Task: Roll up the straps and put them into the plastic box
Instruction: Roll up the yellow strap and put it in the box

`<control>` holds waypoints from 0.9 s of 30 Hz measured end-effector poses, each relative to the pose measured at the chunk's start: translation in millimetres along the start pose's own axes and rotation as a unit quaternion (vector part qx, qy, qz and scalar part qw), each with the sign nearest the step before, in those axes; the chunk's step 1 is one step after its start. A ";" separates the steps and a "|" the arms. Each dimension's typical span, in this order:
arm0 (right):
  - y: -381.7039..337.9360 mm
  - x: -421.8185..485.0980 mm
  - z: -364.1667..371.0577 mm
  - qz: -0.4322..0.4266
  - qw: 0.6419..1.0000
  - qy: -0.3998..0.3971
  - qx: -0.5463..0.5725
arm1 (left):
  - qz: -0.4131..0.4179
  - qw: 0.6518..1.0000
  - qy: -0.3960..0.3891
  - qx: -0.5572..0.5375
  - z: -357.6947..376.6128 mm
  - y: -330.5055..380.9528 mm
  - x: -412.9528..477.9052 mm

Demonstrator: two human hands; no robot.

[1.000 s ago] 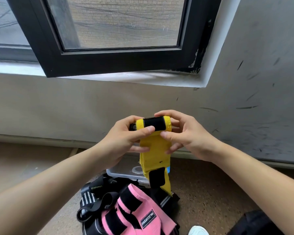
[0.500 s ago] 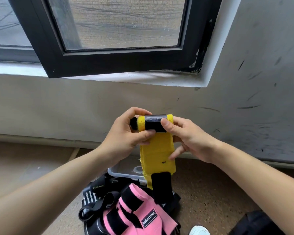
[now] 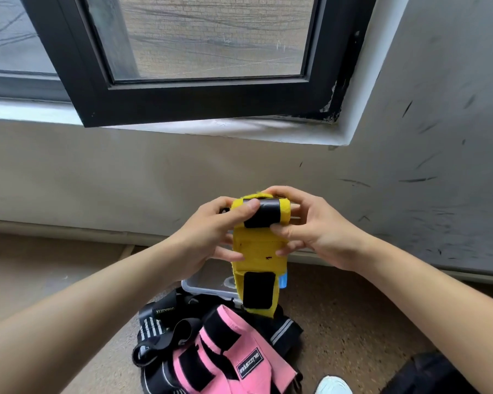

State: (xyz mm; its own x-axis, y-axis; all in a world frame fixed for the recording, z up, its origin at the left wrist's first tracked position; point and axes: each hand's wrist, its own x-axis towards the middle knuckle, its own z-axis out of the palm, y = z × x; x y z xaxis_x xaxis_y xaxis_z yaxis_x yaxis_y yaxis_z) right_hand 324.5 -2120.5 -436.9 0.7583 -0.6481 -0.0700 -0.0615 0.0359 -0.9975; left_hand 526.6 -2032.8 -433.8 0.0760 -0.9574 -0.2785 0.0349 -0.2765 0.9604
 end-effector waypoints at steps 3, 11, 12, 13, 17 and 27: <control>-3.2 1.5 -0.9 0.009 1.000 -0.017 0.000 | 0.028 0.999 0.016 -0.023 0.1 -0.4 1.3; -10.8 2.7 2.6 0.048 0.999 0.024 -0.008 | 0.099 0.993 0.007 -0.066 -1.0 -4.7 2.7; -10.8 2.2 2.9 0.043 0.999 0.028 -0.019 | 0.113 0.991 0.004 -0.065 1.1 -5.4 2.0; -10.6 1.6 2.7 0.037 0.999 0.031 -0.026 | 0.128 0.990 0.003 -0.061 2.9 -6.3 1.1; -10.4 -1.1 0.9 0.010 0.999 0.044 -0.030 | 0.159 0.987 0.003 -0.031 4.3 -9.3 0.6; -10.9 -2.8 -0.3 -0.047 0.997 0.054 0.011 | 0.038 0.998 -0.049 0.024 -2.0 4.2 1.3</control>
State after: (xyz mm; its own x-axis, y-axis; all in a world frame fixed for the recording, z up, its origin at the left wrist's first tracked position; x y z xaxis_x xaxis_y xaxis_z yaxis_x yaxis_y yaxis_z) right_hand 322.8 -2119.4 -425.9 0.6860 -0.7272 0.0236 0.0207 -0.0130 -0.9997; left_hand 528.8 -2035.1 -430.2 -0.0220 -0.9786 -0.2046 -0.0161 -0.2043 0.9788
